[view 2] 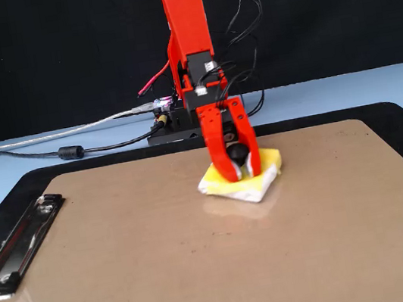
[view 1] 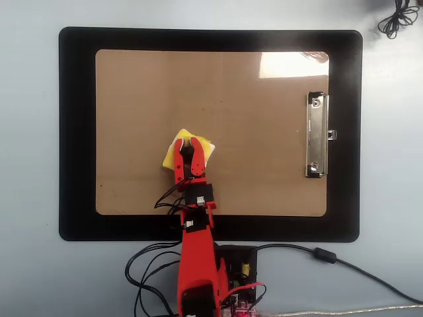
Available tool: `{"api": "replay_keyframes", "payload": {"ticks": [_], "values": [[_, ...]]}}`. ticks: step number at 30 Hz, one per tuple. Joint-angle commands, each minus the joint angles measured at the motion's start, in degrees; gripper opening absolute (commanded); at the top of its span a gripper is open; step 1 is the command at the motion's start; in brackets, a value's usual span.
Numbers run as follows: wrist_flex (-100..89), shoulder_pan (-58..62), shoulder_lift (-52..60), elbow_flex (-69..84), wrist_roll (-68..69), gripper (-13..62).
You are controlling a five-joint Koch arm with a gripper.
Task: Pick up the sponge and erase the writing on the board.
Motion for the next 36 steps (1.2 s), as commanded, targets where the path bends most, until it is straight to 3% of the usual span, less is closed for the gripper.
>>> {"api": "replay_keyframes", "payload": {"ticks": [1, 6, 10, 14, 22, 35, 36], "values": [[-0.79, -2.02, 0.44, -0.79, -2.29, -7.9], [0.88, -2.11, -0.62, -6.50, -2.11, -8.0], [10.37, -3.69, 12.92, -8.44, -2.02, -8.0], [22.41, -13.89, 20.13, -12.66, -2.46, -8.0], [23.55, -34.37, 13.54, -17.84, -5.98, -8.0], [20.74, -38.06, 2.46, -20.92, -5.89, -7.5], [19.95, -38.32, 1.49, -21.45, -5.89, -4.9]]}}
